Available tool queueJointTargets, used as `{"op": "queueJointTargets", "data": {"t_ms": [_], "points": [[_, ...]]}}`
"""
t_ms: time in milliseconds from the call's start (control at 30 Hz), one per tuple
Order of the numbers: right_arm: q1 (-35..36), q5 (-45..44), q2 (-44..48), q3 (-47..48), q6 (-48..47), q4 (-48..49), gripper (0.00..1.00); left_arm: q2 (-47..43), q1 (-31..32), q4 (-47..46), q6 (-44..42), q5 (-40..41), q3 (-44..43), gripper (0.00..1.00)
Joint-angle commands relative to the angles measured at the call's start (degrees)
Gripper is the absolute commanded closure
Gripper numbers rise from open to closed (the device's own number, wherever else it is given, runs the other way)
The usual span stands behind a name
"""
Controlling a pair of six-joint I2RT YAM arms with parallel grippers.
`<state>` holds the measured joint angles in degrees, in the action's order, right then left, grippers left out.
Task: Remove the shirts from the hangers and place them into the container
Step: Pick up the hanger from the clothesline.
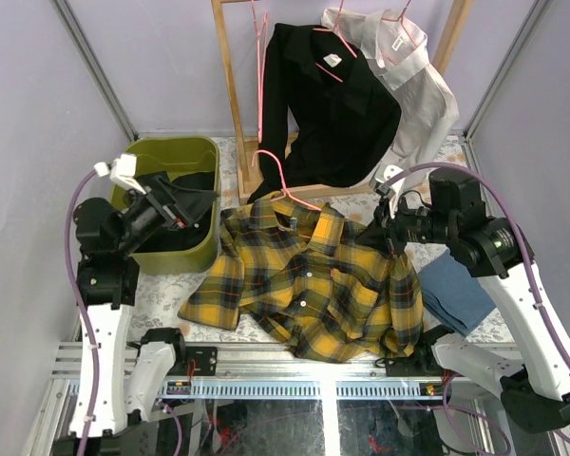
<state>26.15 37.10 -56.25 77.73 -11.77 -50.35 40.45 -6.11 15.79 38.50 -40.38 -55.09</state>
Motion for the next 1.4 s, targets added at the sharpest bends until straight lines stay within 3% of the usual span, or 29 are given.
{"op": "queueJointTargets", "data": {"t_ms": [0, 167, 367, 567, 867, 1067, 1367], "points": [[0.0, 3.6, -0.4, 0.9, 2.0, 2.1, 1.0, 3.8, 9.9, -4.4, -0.9, -1.1, -1.7, 0.11], [0.1, 2.8, -1.0, 0.4, 2.5, 2.2, 1.0, 5.0, 29.7, -4.7, -5.3, 19.2, -3.7, 0.13], [0.1, 2.4, -1.7, 0.1, 3.3, 2.1, 1.0, 7.7, 39.6, -12.7, -5.1, 28.6, -2.7, 0.16], [0.0, 1.9, -1.9, -0.1, 3.3, 1.4, 1.0, 9.6, 42.0, -17.4, -6.9, 34.2, -4.0, 0.22], [0.1, 4.1, -1.2, -0.3, 3.6, 2.8, 1.0, 15.7, 42.5, -20.3, -6.5, 30.4, -3.9, 0.27], [0.1, 2.9, -1.3, -0.1, 2.9, 1.6, 1.0, 16.5, 42.9, -26.6, -4.2, 29.2, -0.9, 0.39], [0.0, 3.5, -1.5, -0.2, 3.0, 2.2, 1.0, 15.4, 42.9, -27.8, -4.7, 30.8, 0.9, 0.56]]}}
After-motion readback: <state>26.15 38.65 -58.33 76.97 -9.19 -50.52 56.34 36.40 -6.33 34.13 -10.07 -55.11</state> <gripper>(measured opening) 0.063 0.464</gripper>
